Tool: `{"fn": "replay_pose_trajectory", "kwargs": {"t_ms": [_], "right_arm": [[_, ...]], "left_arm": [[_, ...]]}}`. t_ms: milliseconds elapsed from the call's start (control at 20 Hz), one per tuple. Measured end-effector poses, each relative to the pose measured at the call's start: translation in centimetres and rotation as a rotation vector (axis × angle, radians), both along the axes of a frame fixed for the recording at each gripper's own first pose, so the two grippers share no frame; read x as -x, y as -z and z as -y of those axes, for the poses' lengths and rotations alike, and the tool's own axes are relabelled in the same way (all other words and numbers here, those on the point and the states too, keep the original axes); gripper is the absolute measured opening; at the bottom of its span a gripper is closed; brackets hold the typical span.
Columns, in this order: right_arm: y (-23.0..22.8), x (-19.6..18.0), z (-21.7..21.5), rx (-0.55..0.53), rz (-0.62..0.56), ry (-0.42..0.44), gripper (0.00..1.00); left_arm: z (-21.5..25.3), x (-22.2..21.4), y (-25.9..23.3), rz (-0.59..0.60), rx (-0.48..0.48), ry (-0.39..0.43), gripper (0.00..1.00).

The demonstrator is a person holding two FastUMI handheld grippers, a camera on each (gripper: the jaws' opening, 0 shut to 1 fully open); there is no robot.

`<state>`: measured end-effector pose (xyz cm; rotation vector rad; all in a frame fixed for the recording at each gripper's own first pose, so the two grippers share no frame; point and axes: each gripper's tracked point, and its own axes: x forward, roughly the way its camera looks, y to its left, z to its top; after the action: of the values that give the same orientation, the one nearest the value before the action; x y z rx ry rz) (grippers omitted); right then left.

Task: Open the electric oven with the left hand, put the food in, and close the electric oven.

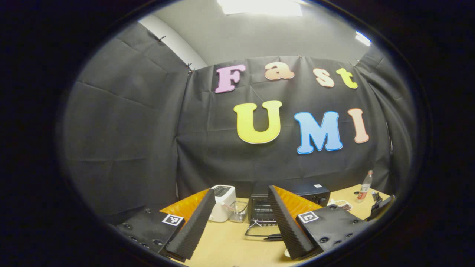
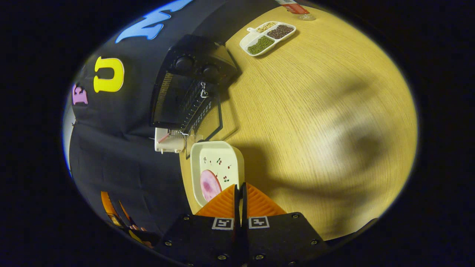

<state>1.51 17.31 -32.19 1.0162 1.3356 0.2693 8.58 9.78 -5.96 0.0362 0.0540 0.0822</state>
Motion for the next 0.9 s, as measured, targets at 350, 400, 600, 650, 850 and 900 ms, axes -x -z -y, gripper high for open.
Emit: {"fn": "replay_pose_trajectory", "kwargs": {"t_ms": [350,400,600,650,850,900], "right_arm": [[-2.0,-4.7,-4.8,-0.031,-0.011,0.219,0.01],[-2.1,-5.5,-5.6,-0.04,-0.013,0.257,0.01],[-2.3,-8.4,-8.4,-0.022,0.016,0.333,0.01],[-2.4,-8.9,-9.1,-0.024,0.018,0.35,0.01],[-1.9,-12.2,-10.7,-0.047,-0.003,0.485,0.0],[-1.7,-13.1,-11.0,-0.051,-0.007,0.515,0.01]], "left_arm": [[-1.0,-2.3,1.2,-0.021,0.009,0.009,1.0],[-1.1,-2.8,1.4,-0.025,0.012,0.012,1.0],[-1.7,-4.7,2.1,-0.041,0.001,0.038,1.0],[-1.9,-5.1,2.4,-0.042,-0.006,0.044,1.0],[-3.1,-6.9,3.0,-0.056,-0.014,0.054,1.0],[-3.3,-7.4,3.2,-0.062,-0.011,0.06,1.0]]}}
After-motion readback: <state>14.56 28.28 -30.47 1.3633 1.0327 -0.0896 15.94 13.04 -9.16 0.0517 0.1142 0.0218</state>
